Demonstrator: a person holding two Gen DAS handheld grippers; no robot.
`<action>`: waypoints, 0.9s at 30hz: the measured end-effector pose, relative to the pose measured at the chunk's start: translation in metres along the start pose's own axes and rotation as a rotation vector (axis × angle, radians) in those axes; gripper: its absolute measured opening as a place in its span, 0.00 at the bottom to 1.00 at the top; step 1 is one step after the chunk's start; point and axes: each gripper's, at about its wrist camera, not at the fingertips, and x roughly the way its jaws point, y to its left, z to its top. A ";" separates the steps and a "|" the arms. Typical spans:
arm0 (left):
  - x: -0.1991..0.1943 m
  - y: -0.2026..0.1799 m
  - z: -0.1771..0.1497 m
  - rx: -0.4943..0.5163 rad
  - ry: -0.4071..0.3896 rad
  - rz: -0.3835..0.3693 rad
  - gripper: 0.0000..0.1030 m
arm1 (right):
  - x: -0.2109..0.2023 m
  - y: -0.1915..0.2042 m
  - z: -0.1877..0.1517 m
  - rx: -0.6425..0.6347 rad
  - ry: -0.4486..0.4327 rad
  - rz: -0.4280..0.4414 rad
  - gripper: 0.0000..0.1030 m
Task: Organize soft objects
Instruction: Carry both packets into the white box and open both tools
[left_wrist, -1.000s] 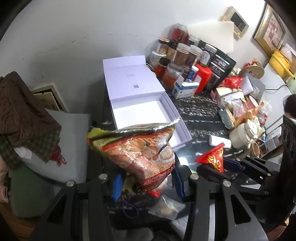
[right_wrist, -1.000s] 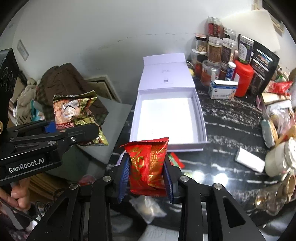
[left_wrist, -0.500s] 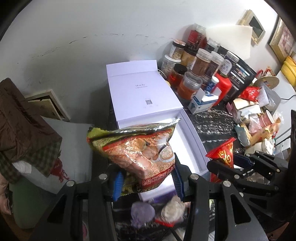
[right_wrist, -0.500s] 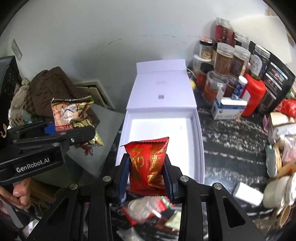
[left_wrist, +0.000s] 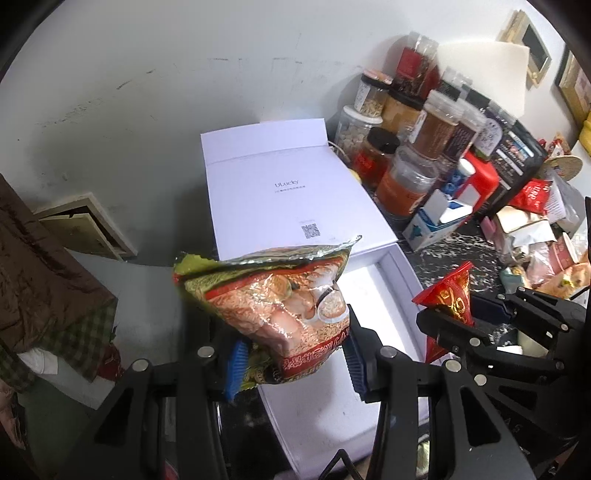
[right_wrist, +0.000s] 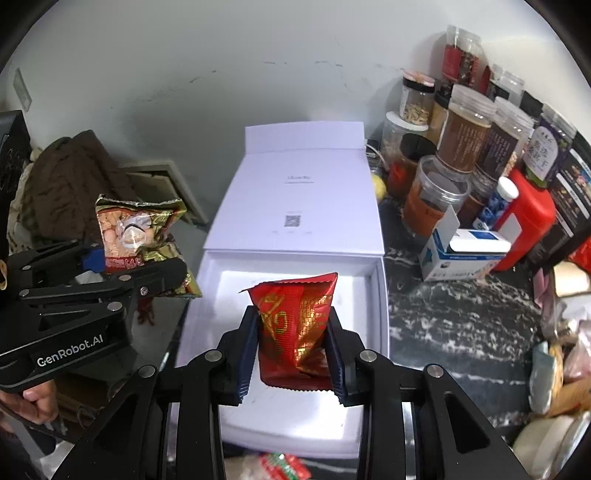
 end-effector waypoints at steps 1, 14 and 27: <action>0.006 0.000 0.002 0.002 0.000 0.002 0.43 | 0.005 -0.003 0.001 0.000 0.003 -0.001 0.33; 0.066 -0.007 0.013 0.010 0.045 0.059 0.43 | 0.063 -0.029 0.015 -0.019 0.034 -0.032 0.33; 0.086 -0.007 0.007 -0.034 0.133 0.129 0.46 | 0.074 -0.040 0.011 -0.010 0.063 -0.056 0.53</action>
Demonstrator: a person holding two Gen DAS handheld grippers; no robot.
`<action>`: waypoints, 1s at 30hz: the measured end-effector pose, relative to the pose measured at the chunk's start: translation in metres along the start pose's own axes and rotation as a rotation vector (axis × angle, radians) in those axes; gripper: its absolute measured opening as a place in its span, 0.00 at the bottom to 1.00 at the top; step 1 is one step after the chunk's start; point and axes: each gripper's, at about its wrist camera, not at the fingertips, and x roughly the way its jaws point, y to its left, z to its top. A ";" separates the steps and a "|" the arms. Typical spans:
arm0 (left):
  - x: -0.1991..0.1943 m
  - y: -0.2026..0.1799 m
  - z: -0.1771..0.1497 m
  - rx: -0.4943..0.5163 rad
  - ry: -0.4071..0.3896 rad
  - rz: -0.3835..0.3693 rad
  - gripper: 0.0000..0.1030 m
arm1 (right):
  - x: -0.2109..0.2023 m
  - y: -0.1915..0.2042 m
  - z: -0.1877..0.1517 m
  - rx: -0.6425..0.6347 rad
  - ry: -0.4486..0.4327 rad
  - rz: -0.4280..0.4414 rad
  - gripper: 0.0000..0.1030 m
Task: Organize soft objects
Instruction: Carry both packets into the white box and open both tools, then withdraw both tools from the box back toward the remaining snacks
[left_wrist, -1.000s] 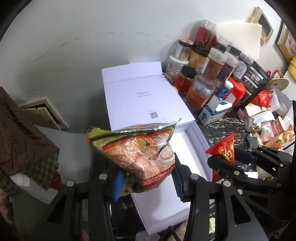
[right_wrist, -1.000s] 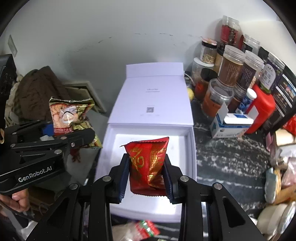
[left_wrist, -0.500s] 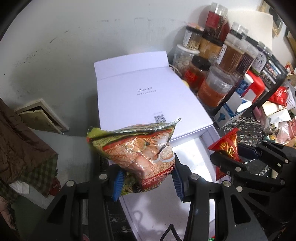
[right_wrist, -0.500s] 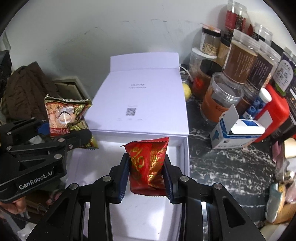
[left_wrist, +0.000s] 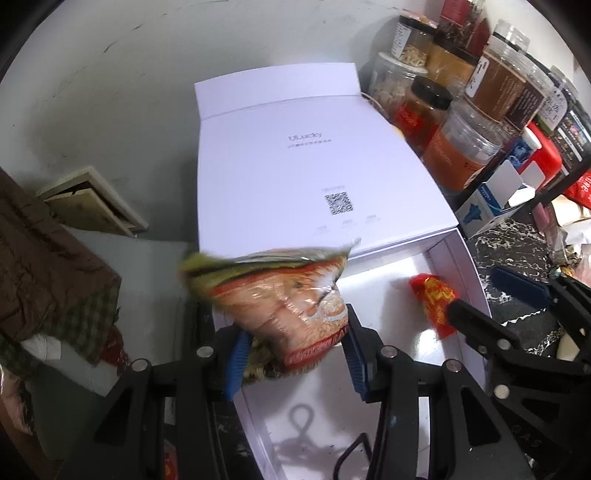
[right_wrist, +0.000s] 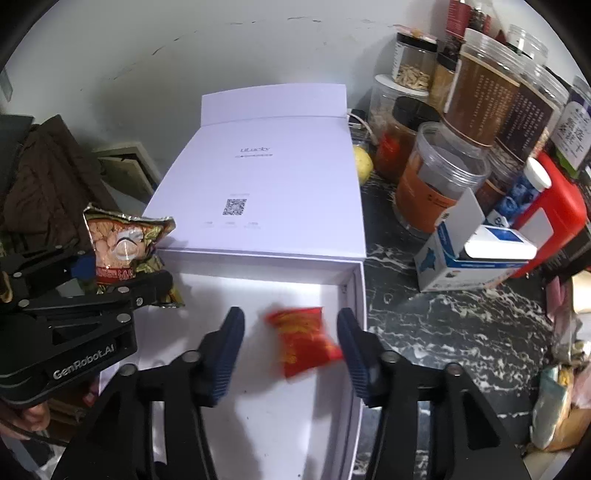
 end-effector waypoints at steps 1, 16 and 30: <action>-0.003 0.001 -0.001 -0.002 -0.003 0.011 0.48 | -0.002 -0.001 -0.001 0.000 0.004 -0.005 0.54; -0.093 -0.001 -0.003 -0.045 -0.114 0.028 0.58 | -0.078 0.005 0.000 -0.022 -0.076 -0.024 0.54; -0.213 -0.008 -0.053 -0.095 -0.240 0.072 0.58 | -0.193 0.026 -0.019 -0.075 -0.226 0.025 0.54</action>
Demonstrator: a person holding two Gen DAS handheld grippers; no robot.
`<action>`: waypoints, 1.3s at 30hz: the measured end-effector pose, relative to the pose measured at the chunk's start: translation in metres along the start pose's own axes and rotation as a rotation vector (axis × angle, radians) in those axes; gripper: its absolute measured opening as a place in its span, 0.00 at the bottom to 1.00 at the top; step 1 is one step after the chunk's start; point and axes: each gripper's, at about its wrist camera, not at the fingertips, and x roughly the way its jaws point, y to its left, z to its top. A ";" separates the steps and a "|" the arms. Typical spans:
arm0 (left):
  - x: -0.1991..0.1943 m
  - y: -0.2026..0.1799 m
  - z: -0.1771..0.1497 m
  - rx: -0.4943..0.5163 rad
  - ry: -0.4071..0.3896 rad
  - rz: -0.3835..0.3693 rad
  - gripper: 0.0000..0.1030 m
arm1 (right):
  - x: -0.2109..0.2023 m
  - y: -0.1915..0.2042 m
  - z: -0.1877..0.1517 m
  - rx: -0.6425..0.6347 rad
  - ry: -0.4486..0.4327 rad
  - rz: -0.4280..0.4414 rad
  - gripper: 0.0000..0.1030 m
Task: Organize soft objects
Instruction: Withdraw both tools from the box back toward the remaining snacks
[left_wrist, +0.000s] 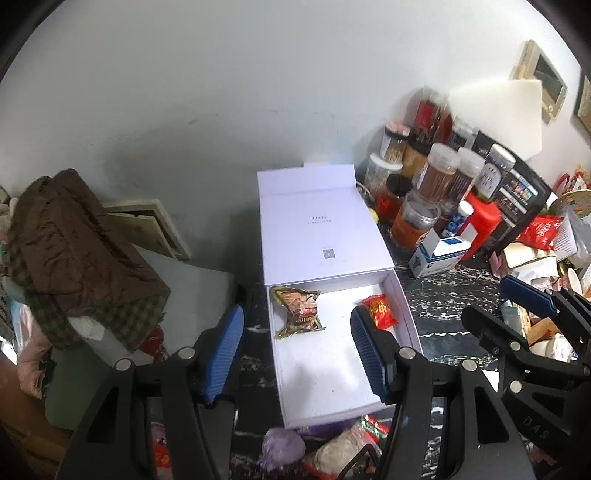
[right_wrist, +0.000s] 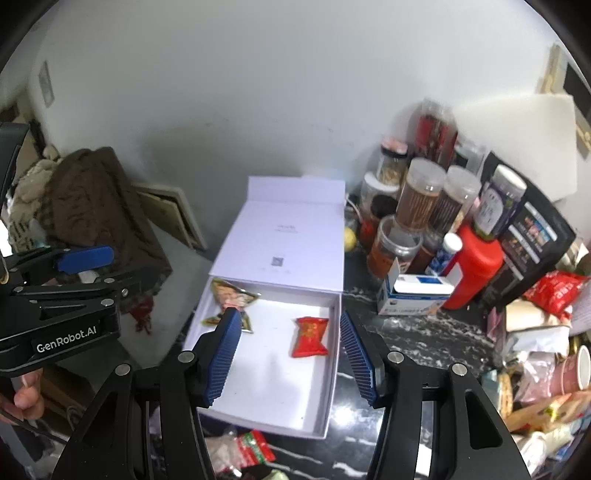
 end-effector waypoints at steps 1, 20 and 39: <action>-0.010 0.000 -0.003 -0.001 -0.010 0.005 0.58 | -0.006 0.001 0.000 -0.001 -0.009 0.005 0.54; -0.144 -0.021 -0.083 -0.090 -0.134 0.102 0.58 | -0.142 0.020 -0.056 -0.117 -0.126 0.069 0.70; -0.167 -0.036 -0.164 -0.140 -0.083 0.147 0.77 | -0.167 0.011 -0.135 -0.157 -0.078 0.163 0.78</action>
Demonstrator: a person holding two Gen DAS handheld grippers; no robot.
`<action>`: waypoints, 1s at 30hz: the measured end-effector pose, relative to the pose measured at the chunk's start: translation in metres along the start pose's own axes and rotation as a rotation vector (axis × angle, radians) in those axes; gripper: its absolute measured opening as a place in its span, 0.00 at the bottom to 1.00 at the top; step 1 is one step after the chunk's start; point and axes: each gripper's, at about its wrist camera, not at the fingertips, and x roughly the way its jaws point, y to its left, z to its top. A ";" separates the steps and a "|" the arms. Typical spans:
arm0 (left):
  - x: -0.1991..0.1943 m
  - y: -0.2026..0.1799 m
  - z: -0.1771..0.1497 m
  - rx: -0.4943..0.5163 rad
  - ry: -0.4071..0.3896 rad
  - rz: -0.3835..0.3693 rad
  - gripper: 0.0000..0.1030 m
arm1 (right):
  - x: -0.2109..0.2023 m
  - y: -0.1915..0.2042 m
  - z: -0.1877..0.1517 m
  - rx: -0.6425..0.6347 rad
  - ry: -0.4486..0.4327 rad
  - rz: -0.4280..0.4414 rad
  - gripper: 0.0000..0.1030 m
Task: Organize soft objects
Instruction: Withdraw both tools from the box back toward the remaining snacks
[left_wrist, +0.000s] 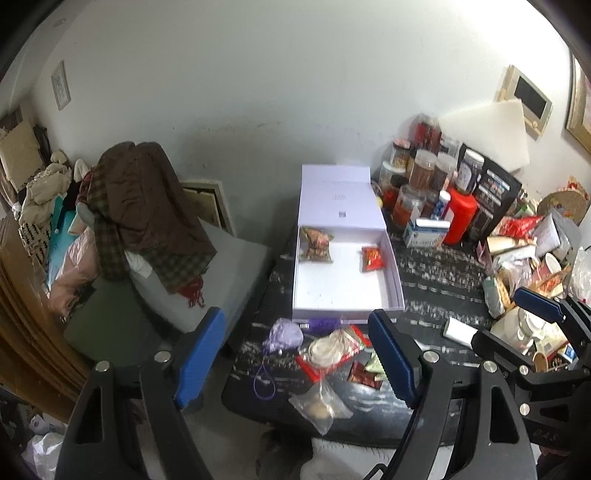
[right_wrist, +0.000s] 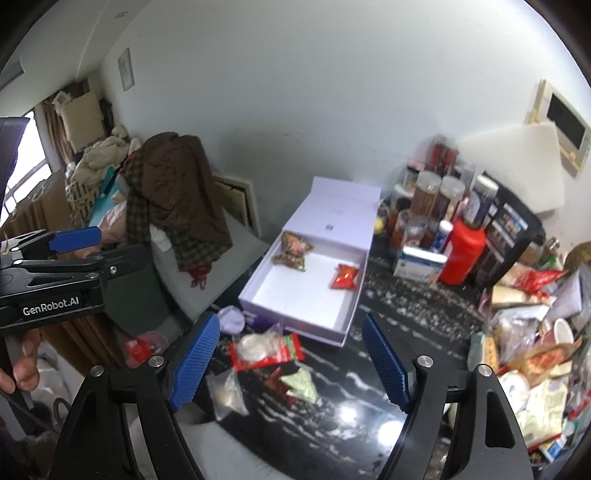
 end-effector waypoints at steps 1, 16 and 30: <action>0.003 0.000 -0.004 0.004 0.013 0.004 0.77 | 0.002 0.000 -0.003 0.003 0.004 0.007 0.78; 0.069 0.011 -0.032 0.001 0.189 -0.043 0.77 | 0.059 -0.003 -0.034 0.037 0.148 0.048 0.78; 0.152 0.016 -0.063 -0.013 0.468 -0.192 0.77 | 0.134 0.003 -0.066 0.055 0.336 0.090 0.78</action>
